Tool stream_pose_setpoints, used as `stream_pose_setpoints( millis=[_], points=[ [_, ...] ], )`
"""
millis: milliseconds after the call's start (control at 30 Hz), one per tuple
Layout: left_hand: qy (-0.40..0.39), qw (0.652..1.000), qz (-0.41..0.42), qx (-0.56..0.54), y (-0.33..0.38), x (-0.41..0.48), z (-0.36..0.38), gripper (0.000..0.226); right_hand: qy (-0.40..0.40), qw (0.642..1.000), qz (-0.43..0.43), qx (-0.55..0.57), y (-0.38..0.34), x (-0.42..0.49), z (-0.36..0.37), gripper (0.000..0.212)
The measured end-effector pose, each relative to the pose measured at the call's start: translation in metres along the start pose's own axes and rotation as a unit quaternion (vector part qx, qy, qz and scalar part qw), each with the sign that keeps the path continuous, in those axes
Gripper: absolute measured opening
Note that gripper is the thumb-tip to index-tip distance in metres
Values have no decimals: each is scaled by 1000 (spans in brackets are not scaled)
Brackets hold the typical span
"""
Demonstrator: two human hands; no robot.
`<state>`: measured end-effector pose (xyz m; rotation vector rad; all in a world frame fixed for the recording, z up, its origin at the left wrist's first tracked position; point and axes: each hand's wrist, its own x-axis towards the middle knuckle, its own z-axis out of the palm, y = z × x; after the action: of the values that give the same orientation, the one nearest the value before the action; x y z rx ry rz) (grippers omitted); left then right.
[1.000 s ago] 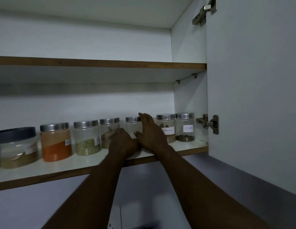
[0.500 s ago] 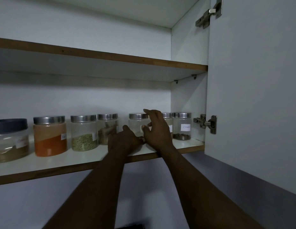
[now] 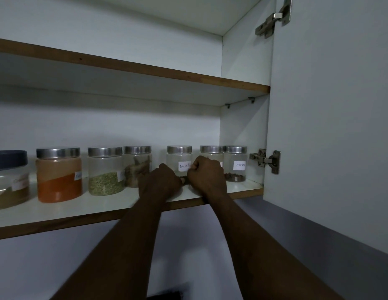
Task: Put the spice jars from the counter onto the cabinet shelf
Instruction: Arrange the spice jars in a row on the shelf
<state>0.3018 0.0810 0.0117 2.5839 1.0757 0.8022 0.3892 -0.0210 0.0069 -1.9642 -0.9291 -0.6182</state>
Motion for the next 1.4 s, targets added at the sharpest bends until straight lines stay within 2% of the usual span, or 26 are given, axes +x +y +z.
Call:
stream_pose_setpoints(
  millis=[267,433,600,733,867,1067,1400],
  points=[
    [0,1000,6,-2,3,-2,1,78,-24,999,7,-46,5,-8,-5,22],
    [-6,1000,6,4,2,-2,2,70,-23,997,29,-72,22,-13,-16,8],
    [-9,1000,12,26,3,-1,3,59,-24,996,29,-83,24,-17,-21,12],
    [-6,999,26,34,1,1,5,56,-41,997,32,-52,23,-19,-20,13],
    [-6,998,41,52,1,4,7,53,-44,998,33,-39,23,-21,-20,23],
    [-7,997,51,60,2,5,9,49,-38,997,36,-53,22,-21,-19,17],
    [-14,993,67,93,3,7,11,59,-7,996,33,-78,21,-22,-18,18]
  ],
)
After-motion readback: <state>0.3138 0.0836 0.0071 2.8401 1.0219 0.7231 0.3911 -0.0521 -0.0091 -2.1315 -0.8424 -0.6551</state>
